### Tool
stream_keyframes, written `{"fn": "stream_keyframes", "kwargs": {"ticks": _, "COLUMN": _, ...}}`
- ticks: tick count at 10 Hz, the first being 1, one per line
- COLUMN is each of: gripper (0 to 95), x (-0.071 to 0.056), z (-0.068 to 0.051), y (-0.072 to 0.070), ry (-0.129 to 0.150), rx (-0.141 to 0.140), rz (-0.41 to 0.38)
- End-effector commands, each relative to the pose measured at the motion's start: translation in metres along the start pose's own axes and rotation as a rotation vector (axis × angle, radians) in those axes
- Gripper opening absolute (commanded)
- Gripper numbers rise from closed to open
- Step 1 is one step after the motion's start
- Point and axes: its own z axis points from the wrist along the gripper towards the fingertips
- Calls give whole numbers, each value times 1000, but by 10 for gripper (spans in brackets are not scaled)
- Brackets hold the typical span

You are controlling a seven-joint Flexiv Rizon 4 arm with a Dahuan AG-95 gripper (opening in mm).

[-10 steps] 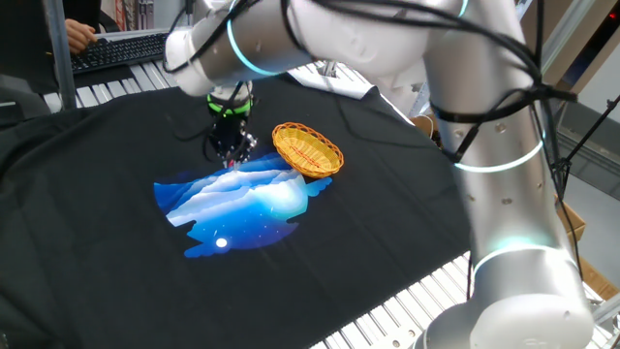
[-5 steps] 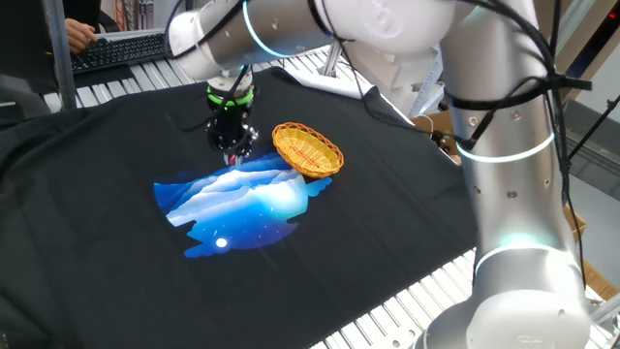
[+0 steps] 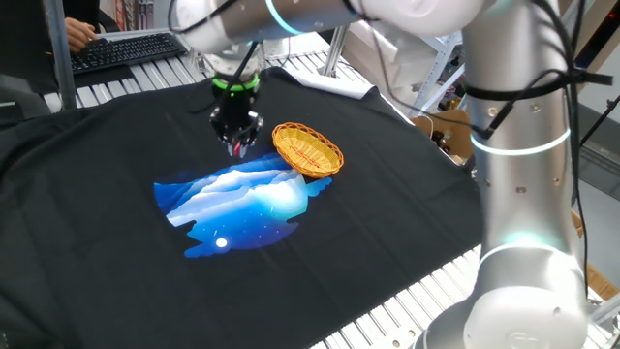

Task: Use a clamp

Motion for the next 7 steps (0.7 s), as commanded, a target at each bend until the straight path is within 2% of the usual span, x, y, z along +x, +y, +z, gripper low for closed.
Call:
{"fn": "stream_keyframes", "kwargs": {"ticks": 1, "gripper": 0, "x": -5, "z": -17, "y": -7, "ry": 35, "rx": -23, "rz": -78}}
{"fn": "stream_keyframes", "kwargs": {"ticks": 3, "gripper": 0, "x": -11, "z": -21, "y": -10, "ry": 41, "rx": -25, "rz": -139}}
{"fn": "stream_keyframes", "kwargs": {"ticks": 7, "gripper": 0, "x": -28, "z": -31, "y": -20, "ry": 77, "rx": -45, "rz": -264}}
